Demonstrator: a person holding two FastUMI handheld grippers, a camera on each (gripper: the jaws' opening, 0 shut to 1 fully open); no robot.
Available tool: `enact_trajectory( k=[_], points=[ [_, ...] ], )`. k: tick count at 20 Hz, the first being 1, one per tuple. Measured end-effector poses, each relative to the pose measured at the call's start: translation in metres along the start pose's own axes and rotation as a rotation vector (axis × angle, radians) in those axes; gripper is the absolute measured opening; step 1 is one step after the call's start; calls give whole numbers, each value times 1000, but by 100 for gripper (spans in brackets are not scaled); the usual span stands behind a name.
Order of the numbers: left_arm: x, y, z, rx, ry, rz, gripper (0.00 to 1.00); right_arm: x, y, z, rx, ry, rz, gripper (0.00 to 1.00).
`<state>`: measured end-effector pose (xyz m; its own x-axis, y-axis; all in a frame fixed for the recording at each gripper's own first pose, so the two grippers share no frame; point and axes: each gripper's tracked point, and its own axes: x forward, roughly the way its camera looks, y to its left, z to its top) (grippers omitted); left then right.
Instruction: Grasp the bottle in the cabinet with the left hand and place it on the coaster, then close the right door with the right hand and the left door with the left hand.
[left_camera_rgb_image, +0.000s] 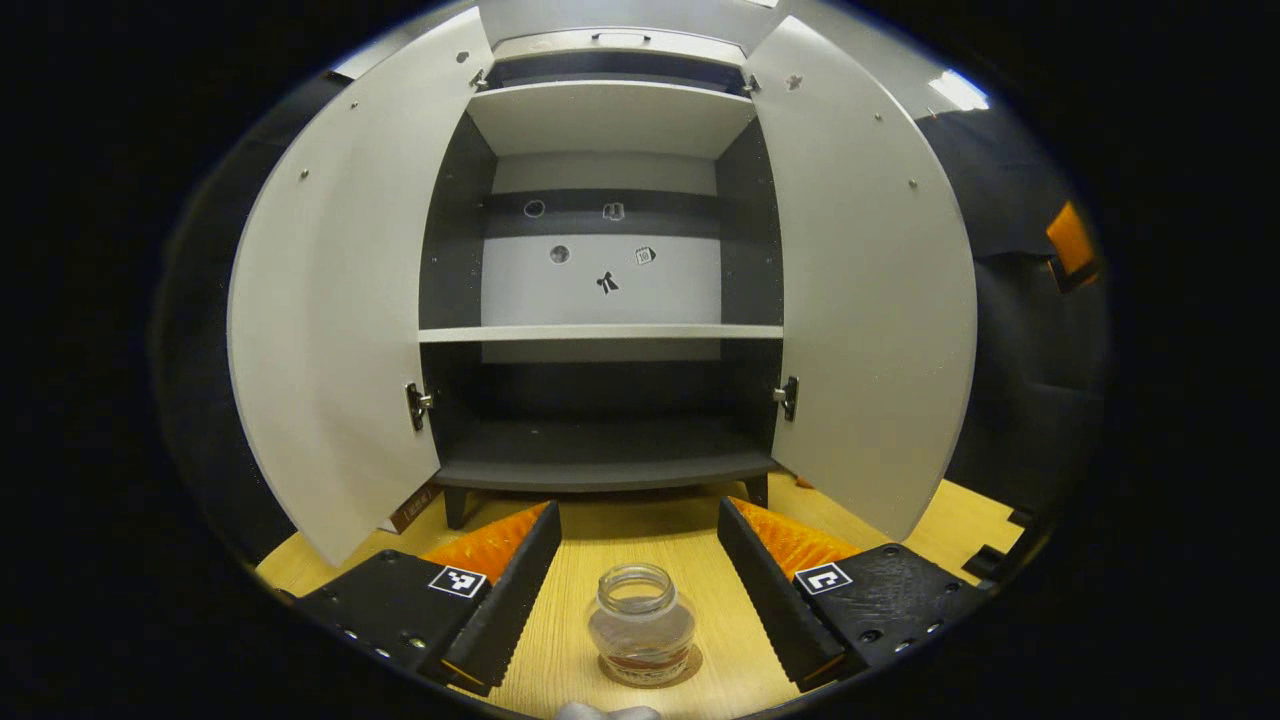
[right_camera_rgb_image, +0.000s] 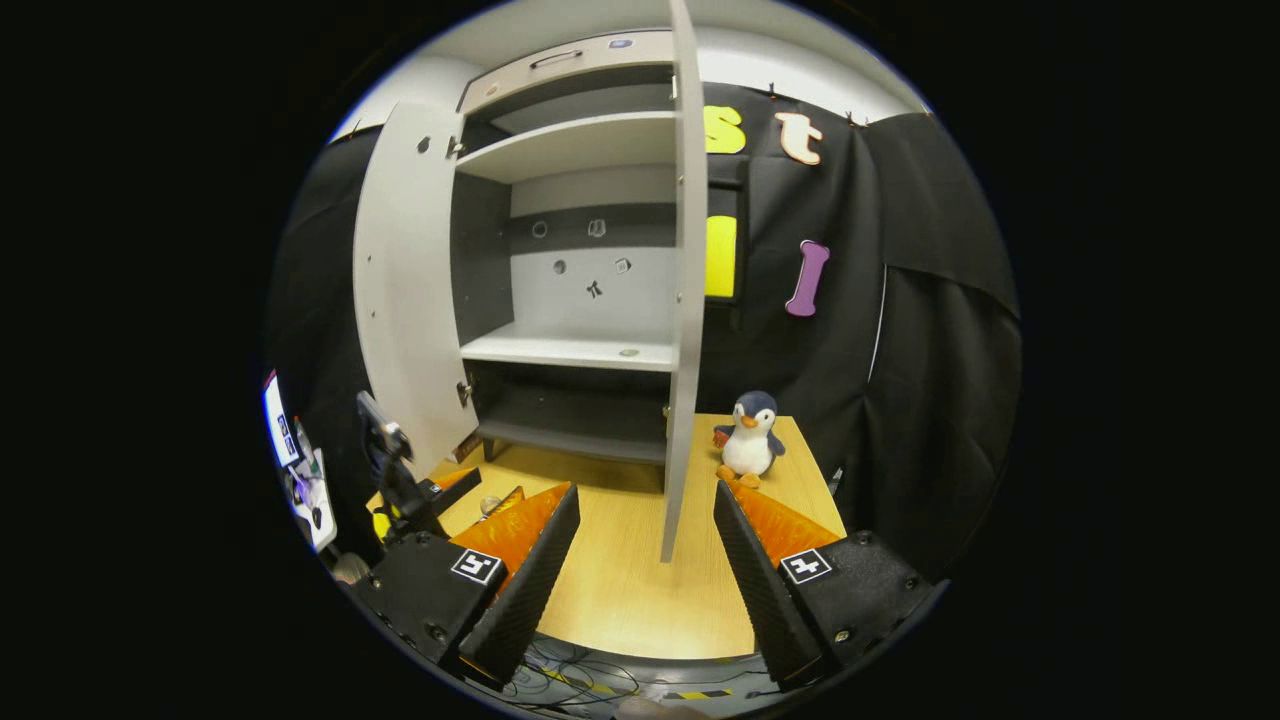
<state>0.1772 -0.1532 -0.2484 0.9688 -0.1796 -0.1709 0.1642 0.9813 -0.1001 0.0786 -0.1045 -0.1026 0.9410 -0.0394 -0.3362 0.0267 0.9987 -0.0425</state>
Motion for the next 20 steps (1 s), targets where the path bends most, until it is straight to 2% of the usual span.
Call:
enact_trajectory(
  k=[4,10,13,20],
  points=[
    [-24,19,56,-14,-39,28,96,-6,5,20,28,-70,-12,84],
    [-82,66,124,20,-73,97,96,-17,14,36,75,-152,-25,83],
    [-115,93,144,36,-82,148,96,-23,16,35,89,-169,-27,83],
    [-179,126,161,64,-87,201,96,-38,8,28,113,-199,-77,83]
  ],
)
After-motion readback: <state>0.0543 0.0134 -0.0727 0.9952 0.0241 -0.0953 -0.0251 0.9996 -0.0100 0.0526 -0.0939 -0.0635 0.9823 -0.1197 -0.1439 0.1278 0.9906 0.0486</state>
